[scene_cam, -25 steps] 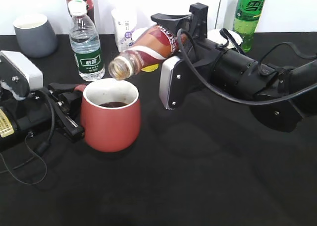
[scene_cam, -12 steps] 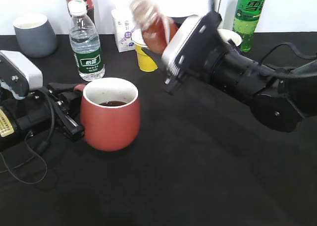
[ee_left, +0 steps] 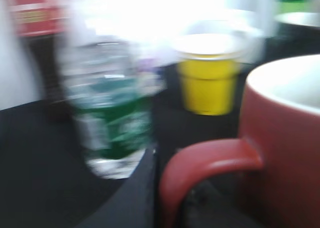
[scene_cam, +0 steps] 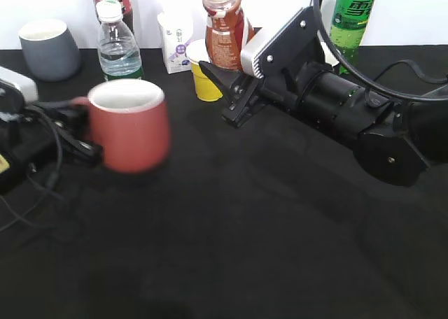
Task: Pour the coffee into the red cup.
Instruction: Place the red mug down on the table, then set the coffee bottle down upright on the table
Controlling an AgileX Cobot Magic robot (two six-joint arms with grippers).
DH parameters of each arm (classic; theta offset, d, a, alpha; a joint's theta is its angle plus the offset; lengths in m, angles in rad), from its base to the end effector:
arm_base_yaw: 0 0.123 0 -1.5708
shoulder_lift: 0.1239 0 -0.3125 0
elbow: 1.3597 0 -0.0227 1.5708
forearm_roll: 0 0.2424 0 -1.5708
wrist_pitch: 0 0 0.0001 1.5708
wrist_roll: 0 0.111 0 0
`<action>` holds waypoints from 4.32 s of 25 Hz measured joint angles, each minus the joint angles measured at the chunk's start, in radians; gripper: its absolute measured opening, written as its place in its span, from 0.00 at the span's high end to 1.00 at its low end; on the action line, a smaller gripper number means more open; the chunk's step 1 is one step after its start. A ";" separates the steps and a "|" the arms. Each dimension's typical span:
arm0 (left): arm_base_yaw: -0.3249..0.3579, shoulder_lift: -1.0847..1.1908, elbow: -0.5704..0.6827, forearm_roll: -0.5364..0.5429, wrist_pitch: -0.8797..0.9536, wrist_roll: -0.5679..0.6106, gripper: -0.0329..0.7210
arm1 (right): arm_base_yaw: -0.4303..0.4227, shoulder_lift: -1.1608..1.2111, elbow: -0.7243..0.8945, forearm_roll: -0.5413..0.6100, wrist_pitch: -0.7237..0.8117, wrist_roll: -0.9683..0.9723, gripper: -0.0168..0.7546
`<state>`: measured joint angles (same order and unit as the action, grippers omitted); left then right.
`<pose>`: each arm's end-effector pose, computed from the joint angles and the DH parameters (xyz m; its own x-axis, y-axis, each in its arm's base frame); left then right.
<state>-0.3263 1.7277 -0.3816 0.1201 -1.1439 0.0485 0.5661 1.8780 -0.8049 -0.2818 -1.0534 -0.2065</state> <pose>0.2729 -0.1051 0.1865 -0.0693 0.1266 -0.9895 0.4301 0.8988 0.0848 0.3156 0.2323 0.2226 0.2871 -0.2104 -0.9345 -0.6662 0.6572 -0.3526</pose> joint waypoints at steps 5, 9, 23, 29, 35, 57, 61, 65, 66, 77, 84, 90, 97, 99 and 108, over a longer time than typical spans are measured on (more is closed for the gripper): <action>0.123 0.000 -0.012 -0.073 0.002 0.062 0.89 | 0.000 0.000 0.000 0.000 0.000 0.000 0.28; 0.245 0.000 -0.082 -0.069 0.001 0.062 0.89 | 0.000 0.000 0.000 0.000 0.000 0.001 0.28; 0.346 0.356 -0.385 -0.032 -0.008 0.060 0.89 | 0.000 0.000 0.000 0.018 0.005 0.061 0.28; 0.346 0.418 -0.454 -0.026 -0.038 0.056 0.89 | 0.000 0.000 0.000 0.019 0.030 0.063 0.28; 0.346 0.419 -0.454 -0.025 -0.045 0.046 0.69 | 0.000 0.000 0.000 0.019 0.029 0.064 0.28; 0.315 -0.031 0.008 0.002 -0.064 0.041 0.59 | 0.000 -0.030 0.001 0.128 0.025 0.106 0.28; 0.207 -0.146 0.012 0.038 -0.002 0.038 0.59 | 0.000 -0.129 0.001 0.291 0.081 0.106 0.28; 0.149 -0.183 0.013 0.049 0.030 0.038 0.59 | -0.060 -0.186 0.001 0.439 0.203 0.053 0.28; 0.149 -0.183 0.013 0.049 0.037 0.038 0.59 | -0.097 -0.186 0.001 0.446 0.208 0.052 0.28; 0.149 -0.184 0.013 0.078 0.052 0.038 0.59 | -0.450 -0.185 0.002 0.453 0.281 0.052 0.28; 0.149 -0.184 0.013 0.082 0.052 0.037 0.59 | -0.460 0.044 0.002 0.428 0.154 0.115 0.28; 0.149 -0.184 0.013 0.083 0.052 0.037 0.59 | -0.460 0.259 -0.021 0.361 -0.009 0.153 0.28; 0.149 -0.184 0.013 0.089 0.052 0.036 0.59 | -0.460 0.354 -0.140 0.361 -0.051 0.157 0.28; 0.149 -0.184 0.013 0.102 0.052 0.036 0.59 | -0.460 0.355 -0.140 0.362 -0.050 0.158 0.24; 0.149 -0.184 0.013 0.128 0.069 0.036 0.59 | -0.460 0.249 0.068 0.382 -0.037 0.141 0.13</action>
<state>-0.1774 1.5437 -0.3689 0.2483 -1.0750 0.0849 0.1059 2.1275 -0.7371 0.0999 -1.0899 -0.0658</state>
